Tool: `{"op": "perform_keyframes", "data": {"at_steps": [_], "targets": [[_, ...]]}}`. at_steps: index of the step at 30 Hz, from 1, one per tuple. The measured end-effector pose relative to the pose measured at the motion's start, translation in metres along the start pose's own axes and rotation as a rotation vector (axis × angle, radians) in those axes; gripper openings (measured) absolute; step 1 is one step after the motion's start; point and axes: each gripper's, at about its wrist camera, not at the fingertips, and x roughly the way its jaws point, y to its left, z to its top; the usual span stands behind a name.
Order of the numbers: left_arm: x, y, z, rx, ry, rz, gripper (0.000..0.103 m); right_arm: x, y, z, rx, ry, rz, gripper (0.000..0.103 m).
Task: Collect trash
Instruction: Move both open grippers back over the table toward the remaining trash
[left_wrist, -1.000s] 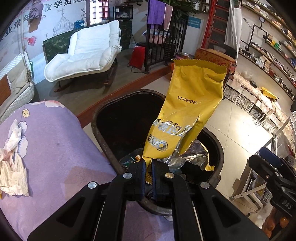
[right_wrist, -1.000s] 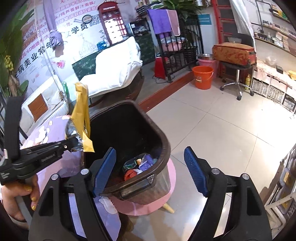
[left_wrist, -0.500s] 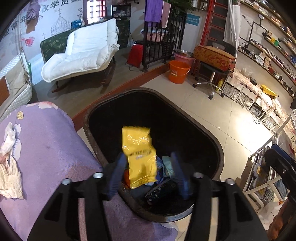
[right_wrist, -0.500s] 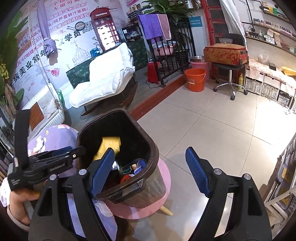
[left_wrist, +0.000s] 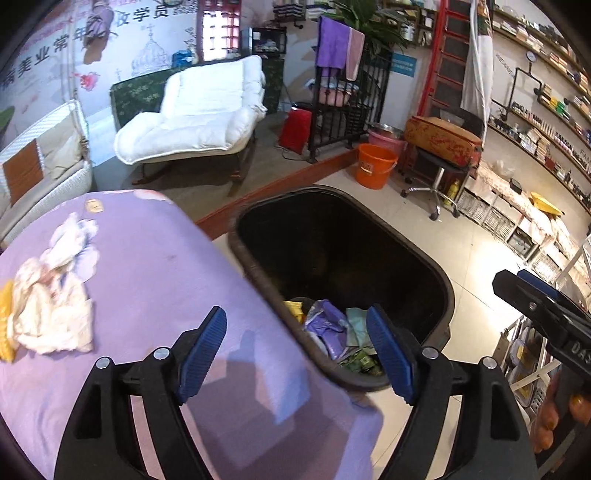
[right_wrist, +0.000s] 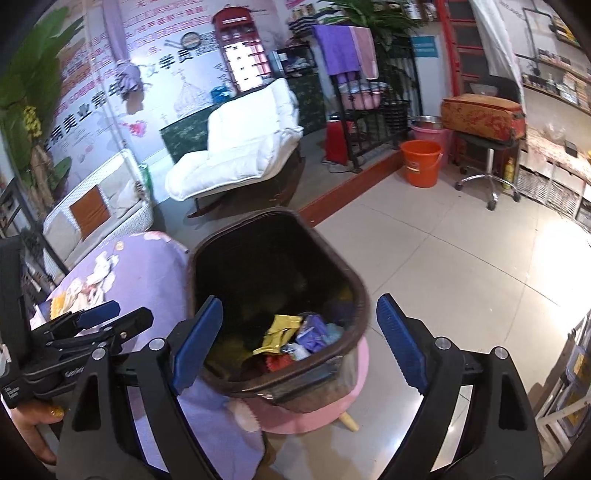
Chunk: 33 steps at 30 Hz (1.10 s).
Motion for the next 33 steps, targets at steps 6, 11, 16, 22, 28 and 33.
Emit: {"op": "perform_keyframes", "data": {"at_steps": [6, 11, 16, 22, 28, 33], "targets": [[-0.029, 0.028, -0.019, -0.023, -0.034, 0.072, 0.081, 0.006, 0.04, -0.003, -0.075, 0.021, 0.089, 0.086], [-0.048, 0.06, -0.038, -0.072, -0.038, 0.127, 0.081, 0.014, 0.086, -0.011, -0.16, 0.059, 0.178, 0.086], [-0.066, 0.104, -0.06, -0.123, -0.02, 0.201, 0.081, 0.02, 0.135, -0.017, -0.263, 0.096, 0.274, 0.086], [-0.085, 0.153, -0.078, -0.204, -0.014, 0.265, 0.081, 0.03, 0.185, -0.028, -0.378, 0.158, 0.366, 0.086], [-0.094, 0.196, -0.089, -0.245, 0.006, 0.324, 0.081, 0.041, 0.233, -0.037, -0.5, 0.203, 0.427, 0.086], [-0.087, 0.236, -0.094, -0.208, 0.044, 0.398, 0.08, 0.055, 0.275, -0.046, -0.619, 0.235, 0.47, 0.086]]}}
